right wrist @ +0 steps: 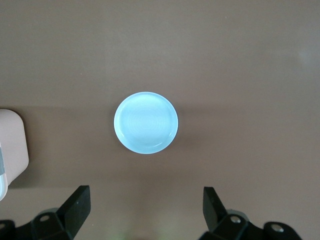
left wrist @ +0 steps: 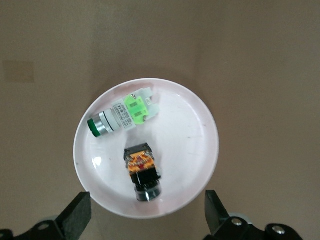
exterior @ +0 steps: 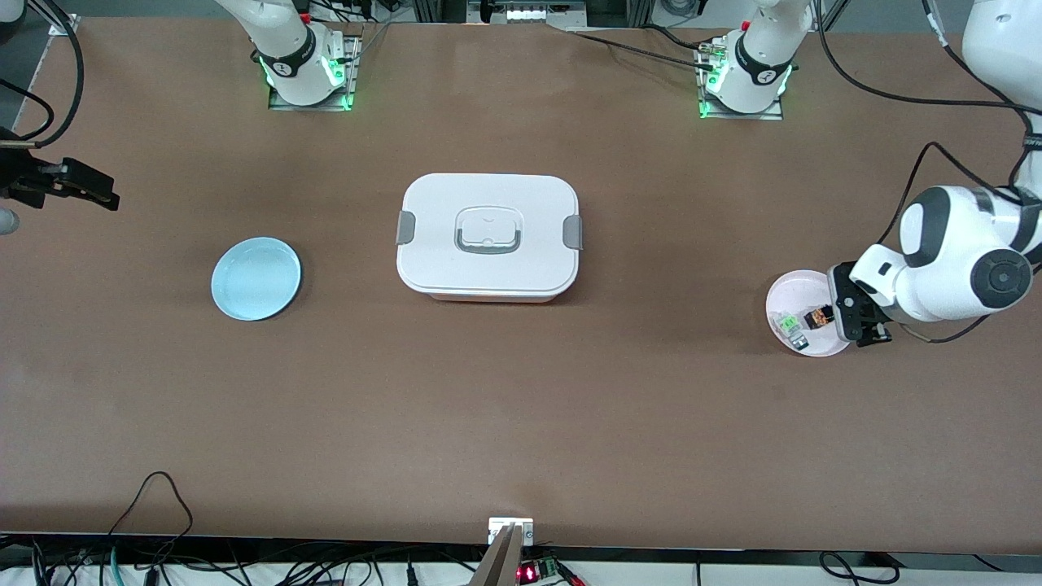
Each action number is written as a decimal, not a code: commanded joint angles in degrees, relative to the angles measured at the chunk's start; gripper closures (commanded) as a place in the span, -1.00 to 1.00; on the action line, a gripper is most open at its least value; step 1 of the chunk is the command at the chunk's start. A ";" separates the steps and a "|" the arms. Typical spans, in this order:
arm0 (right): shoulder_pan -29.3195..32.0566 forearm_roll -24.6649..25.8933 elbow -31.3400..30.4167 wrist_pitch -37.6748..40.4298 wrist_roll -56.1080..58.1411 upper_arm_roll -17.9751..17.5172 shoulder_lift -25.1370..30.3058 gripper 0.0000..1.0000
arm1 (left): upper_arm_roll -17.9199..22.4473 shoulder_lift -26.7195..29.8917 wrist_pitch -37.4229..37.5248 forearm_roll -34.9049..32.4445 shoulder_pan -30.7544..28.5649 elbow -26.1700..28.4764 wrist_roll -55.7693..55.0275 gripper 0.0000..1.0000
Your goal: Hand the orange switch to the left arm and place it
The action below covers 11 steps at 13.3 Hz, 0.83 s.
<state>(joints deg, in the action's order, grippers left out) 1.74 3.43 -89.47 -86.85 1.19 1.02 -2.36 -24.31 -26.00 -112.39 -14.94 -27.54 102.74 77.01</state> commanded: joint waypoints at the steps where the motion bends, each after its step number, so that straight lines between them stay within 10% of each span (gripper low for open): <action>1: -0.24 -0.62 -4.57 0.18 -0.85 0.56 5.00 -1.00 | -3.62 0.07 14.95 -0.44 -0.23 -9.72 -6.75 -1.00; 5: -0.24 -0.88 -3.35 -0.51 -0.04 0.48 4.47 -1.00 | -8.12 0.85 32.90 -0.44 0.21 -20.19 -20.55 -1.00; 11: -0.16 -1.58 -1.76 0.45 -0.57 0.56 4.03 -1.00 | 1.86 15.25 34.79 6.14 13.62 -17.15 -62.71 -1.00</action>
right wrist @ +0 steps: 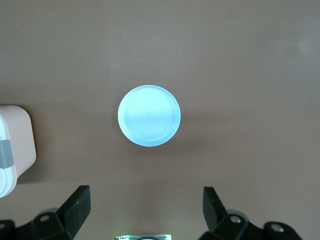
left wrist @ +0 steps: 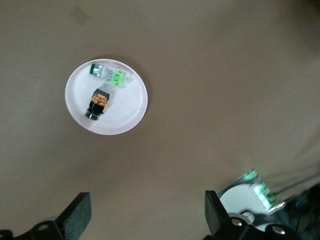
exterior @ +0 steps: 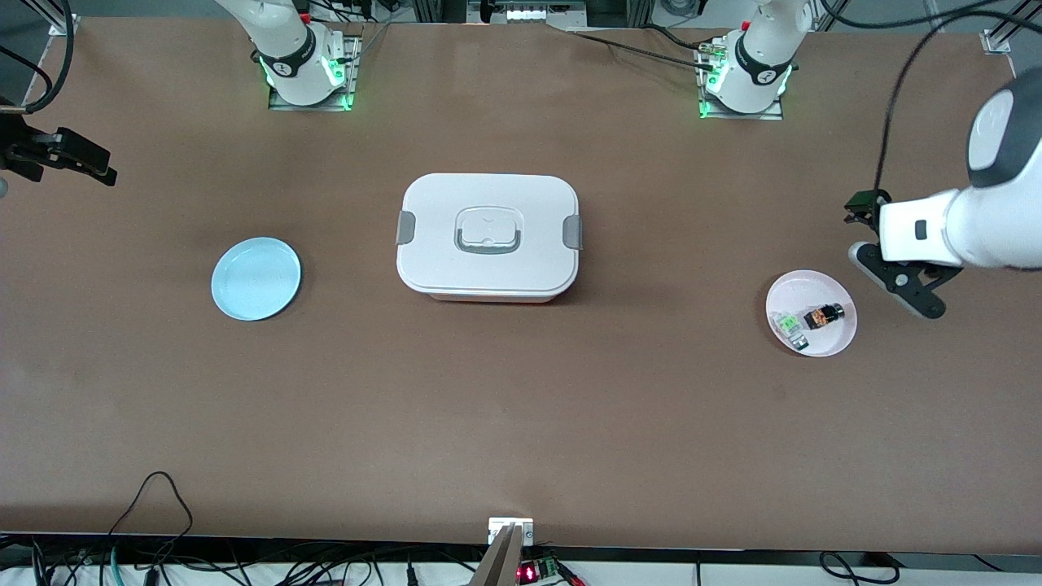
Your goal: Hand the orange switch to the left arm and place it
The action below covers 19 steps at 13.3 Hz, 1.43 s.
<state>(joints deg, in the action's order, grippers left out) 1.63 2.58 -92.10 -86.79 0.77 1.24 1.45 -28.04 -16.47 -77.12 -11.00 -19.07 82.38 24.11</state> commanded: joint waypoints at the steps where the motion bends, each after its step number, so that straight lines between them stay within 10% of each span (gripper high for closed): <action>1: -0.05 -0.73 0.87 0.31 -0.15 0.25 0.30 -1.00 | 9.37 7.75 -3.10 3.60 8.75 4.53 -15.09 -1.00; 6: -0.13 -0.73 1.22 3.55 -0.32 0.25 0.39 -1.00 | 25.83 20.40 -19.97 12.58 22.74 20.42 -26.35 -1.00; 19: -0.13 -0.74 1.83 4.61 -0.15 -0.01 0.57 -1.00 | 25.23 19.28 -18.95 10.83 22.59 18.61 -27.89 -1.00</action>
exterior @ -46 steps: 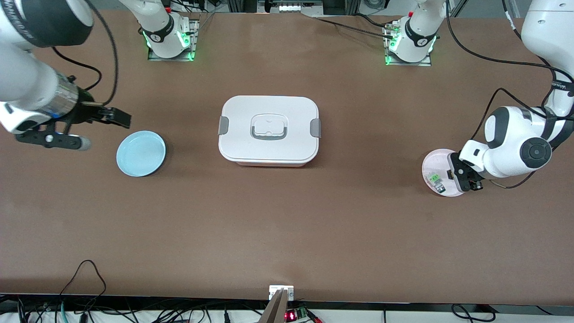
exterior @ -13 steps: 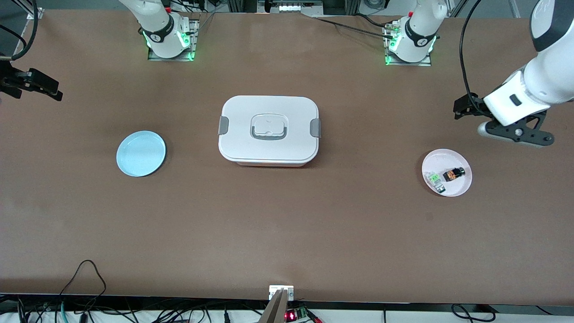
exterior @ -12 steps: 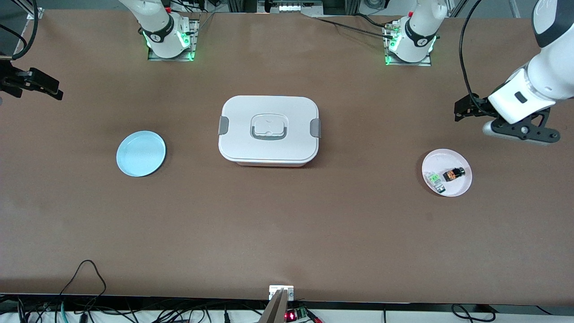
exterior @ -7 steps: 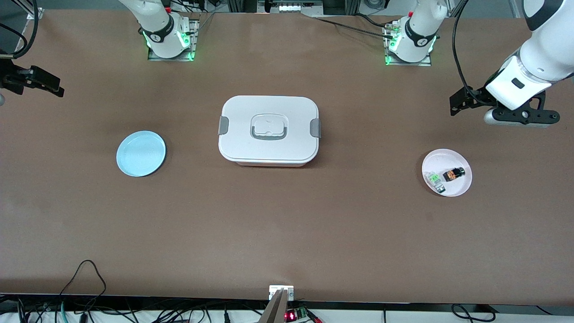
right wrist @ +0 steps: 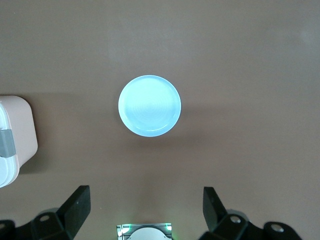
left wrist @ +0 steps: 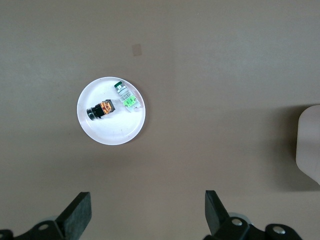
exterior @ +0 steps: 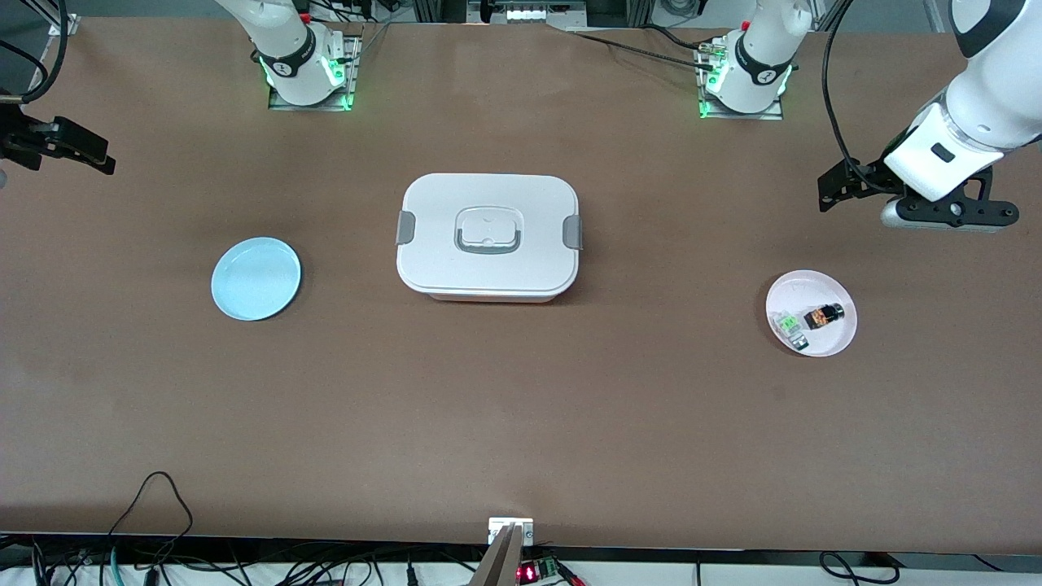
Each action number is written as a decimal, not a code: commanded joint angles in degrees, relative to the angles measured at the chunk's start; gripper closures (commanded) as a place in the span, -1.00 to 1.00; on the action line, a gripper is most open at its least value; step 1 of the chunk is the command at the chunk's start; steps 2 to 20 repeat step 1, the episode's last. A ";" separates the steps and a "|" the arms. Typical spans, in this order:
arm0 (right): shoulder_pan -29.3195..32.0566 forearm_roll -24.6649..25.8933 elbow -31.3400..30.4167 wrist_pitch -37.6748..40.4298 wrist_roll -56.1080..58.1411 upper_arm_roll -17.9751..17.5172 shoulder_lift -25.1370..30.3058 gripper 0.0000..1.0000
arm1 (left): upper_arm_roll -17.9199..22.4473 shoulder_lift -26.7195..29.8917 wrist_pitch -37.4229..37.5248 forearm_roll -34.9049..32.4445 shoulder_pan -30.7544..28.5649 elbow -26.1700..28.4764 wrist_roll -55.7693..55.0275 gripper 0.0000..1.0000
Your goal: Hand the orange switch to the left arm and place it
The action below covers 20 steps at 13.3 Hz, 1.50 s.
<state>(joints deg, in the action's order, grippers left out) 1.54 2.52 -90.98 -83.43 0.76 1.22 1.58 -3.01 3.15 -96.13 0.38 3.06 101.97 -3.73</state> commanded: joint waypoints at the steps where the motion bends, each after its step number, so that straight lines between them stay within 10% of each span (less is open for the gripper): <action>1: 0.04 -0.67 0.71 1.25 -0.23 -0.07 0.44 -1.00 | 0.11 -0.33 0.15 -0.73 0.45 -1.07 -0.05 -1.00; 20: 0.04 -0.67 0.71 1.25 -0.23 -0.07 0.44 -1.00 | 0.11 -0.33 0.15 -0.73 0.45 -1.07 -0.05 -1.00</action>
